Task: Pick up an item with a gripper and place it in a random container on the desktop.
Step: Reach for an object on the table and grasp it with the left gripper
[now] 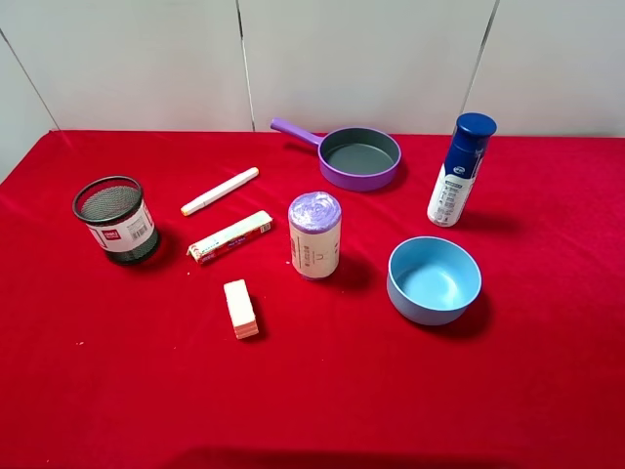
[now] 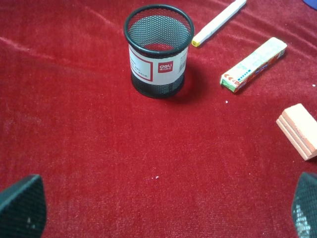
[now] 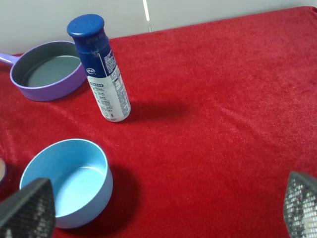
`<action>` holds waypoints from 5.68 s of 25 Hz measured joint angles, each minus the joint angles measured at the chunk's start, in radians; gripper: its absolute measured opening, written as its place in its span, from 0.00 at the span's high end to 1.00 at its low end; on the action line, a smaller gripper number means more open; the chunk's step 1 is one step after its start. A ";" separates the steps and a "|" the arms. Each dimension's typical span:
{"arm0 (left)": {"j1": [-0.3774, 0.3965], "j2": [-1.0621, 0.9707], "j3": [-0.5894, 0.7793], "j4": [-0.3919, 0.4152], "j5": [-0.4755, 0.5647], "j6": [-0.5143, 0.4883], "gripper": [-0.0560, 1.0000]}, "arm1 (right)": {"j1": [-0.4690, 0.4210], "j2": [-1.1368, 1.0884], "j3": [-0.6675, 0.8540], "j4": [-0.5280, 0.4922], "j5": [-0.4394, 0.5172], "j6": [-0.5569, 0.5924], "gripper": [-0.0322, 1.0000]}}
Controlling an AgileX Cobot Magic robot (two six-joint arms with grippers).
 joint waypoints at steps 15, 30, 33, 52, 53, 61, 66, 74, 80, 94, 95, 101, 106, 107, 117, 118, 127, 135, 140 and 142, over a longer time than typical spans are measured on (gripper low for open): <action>0.000 0.000 0.000 0.000 0.000 0.000 0.01 | 0.000 0.000 0.000 0.000 0.000 0.000 0.30; 0.000 0.021 -0.013 -0.003 0.014 -0.039 0.01 | 0.000 0.000 0.000 0.000 0.000 0.000 0.30; 0.000 0.104 -0.053 -0.007 0.025 -0.046 0.01 | 0.000 0.000 0.000 0.000 0.000 0.000 0.30; -0.006 0.674 -0.220 -0.147 0.012 0.016 0.01 | 0.000 0.000 0.000 0.000 0.000 0.000 0.30; -0.014 0.691 -0.220 -0.148 0.009 0.016 0.01 | 0.000 0.000 0.000 0.000 0.000 0.000 0.30; -0.084 0.802 -0.227 -0.156 -0.020 0.016 0.01 | 0.000 0.000 0.000 0.000 0.000 0.000 0.30; -0.138 0.882 -0.260 -0.156 -0.028 0.016 0.01 | 0.000 0.000 0.000 0.000 0.000 0.000 0.30; -0.269 0.989 -0.279 -0.115 -0.092 -0.056 0.02 | 0.000 0.000 0.000 0.000 0.000 0.000 0.30; -0.397 1.029 -0.279 -0.025 -0.141 -0.185 0.02 | 0.000 0.000 0.000 0.000 0.000 0.000 0.30; -0.593 1.239 -0.280 0.024 -0.243 -0.382 0.02 | 0.000 0.000 0.000 0.000 0.000 0.000 0.30; -0.603 1.254 -0.280 0.024 -0.252 -0.394 0.02 | 0.000 0.000 0.000 0.000 0.000 0.000 0.30; -0.654 1.362 -0.280 0.024 -0.291 -0.455 0.02 | 0.000 0.000 0.000 0.000 0.000 0.000 0.30; -0.654 1.439 -0.280 0.023 -0.347 -0.473 0.02 | 0.000 0.000 0.000 0.000 0.000 0.000 0.30; -0.654 1.454 -0.280 0.021 -0.357 -0.473 0.02 | 0.000 0.000 0.000 0.000 0.000 0.000 0.30; -0.678 1.603 -0.352 0.024 -0.422 -0.482 0.02 | 0.000 0.000 0.000 0.000 0.000 0.000 0.30; -0.686 1.627 -0.371 0.030 -0.423 -0.487 0.02 | 0.000 0.000 0.000 0.000 0.000 0.000 0.30; -0.768 1.807 -0.518 0.100 -0.405 -0.602 0.02 | 0.000 0.000 0.000 0.000 0.000 0.000 0.30; -0.794 1.901 -0.549 0.118 -0.401 -0.680 0.02 | 0.000 0.000 0.000 -0.001 0.000 0.000 0.30; -0.794 1.935 -0.550 0.124 -0.445 -0.697 0.02 | 0.000 0.000 0.000 -0.001 0.000 0.000 0.30; -0.794 1.950 -0.550 0.124 -0.470 -0.699 0.02 | 0.000 0.000 0.000 -0.001 0.000 0.000 0.30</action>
